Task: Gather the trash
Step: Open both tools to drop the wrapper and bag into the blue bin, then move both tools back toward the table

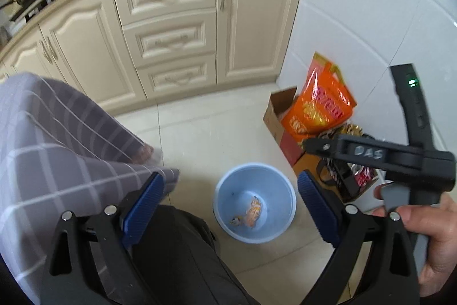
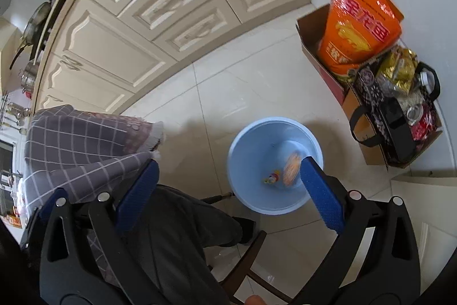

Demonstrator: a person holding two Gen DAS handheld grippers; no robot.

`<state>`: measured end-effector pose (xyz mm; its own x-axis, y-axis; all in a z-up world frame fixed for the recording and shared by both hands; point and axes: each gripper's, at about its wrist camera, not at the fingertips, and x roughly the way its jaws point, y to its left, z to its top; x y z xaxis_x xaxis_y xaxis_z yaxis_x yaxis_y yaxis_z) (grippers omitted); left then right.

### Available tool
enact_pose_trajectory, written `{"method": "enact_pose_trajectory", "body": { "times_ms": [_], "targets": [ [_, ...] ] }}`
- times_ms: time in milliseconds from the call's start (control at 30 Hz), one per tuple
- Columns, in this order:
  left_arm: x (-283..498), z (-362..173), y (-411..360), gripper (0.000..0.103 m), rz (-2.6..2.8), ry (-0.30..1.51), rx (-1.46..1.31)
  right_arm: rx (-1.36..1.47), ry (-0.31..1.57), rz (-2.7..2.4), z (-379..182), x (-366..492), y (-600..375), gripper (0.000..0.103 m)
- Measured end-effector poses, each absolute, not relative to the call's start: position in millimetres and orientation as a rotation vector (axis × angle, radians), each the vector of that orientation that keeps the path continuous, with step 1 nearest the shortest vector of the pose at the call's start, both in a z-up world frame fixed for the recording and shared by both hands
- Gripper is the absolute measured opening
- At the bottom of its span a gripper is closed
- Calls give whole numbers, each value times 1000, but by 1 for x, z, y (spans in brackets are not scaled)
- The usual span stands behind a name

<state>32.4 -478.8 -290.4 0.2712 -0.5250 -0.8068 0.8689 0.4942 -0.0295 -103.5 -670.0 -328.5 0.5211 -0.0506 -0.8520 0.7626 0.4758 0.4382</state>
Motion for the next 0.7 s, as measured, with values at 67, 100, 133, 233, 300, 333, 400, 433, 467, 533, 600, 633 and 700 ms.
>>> {"method": "enact_pose_trajectory", "body": {
  "times_ms": [67, 100, 133, 233, 300, 333, 400, 433, 467, 533, 600, 633, 700],
  "targets": [
    [30, -276, -473, 93, -988, 831, 454, 934, 874, -579, -317, -100, -665, 97],
    [29, -265, -468, 93, -989, 810, 440, 923, 861, -574, -309, -98, -662, 97],
    [27, -257, -465, 93, -989, 795, 429, 911, 846, -570, -300, -96, -660, 97],
    [26, -230, -448, 94, -983, 736, 392, 876, 802, -552, -273, -90, -651, 97],
    [27, -215, -438, 94, -974, 705, 370, 844, 775, -530, -254, -83, -643, 97],
    [28, -209, -433, 95, -968, 692, 359, 832, 765, -521, -247, -80, -639, 97],
    [29, -193, -420, 95, -954, 663, 334, 806, 740, -498, -230, -73, -629, 97],
    [30, -186, -413, 95, -946, 647, 322, 796, 731, -488, -223, -71, -625, 97],
    [31, -181, -407, 95, -939, 636, 314, 786, 722, -478, -217, -68, -621, 97],
    [34, -169, -392, 95, -919, 611, 296, 763, 701, -453, -201, -61, -609, 97],
    [38, -158, -376, 95, -886, 584, 281, 739, 683, -426, -186, -53, -598, 97],
    [40, -153, -367, 95, -873, 575, 273, 726, 676, -412, -179, -49, -592, 97],
    [44, -144, -350, 95, -845, 557, 249, 699, 660, -379, -164, -38, -578, 97]
  ]
}}
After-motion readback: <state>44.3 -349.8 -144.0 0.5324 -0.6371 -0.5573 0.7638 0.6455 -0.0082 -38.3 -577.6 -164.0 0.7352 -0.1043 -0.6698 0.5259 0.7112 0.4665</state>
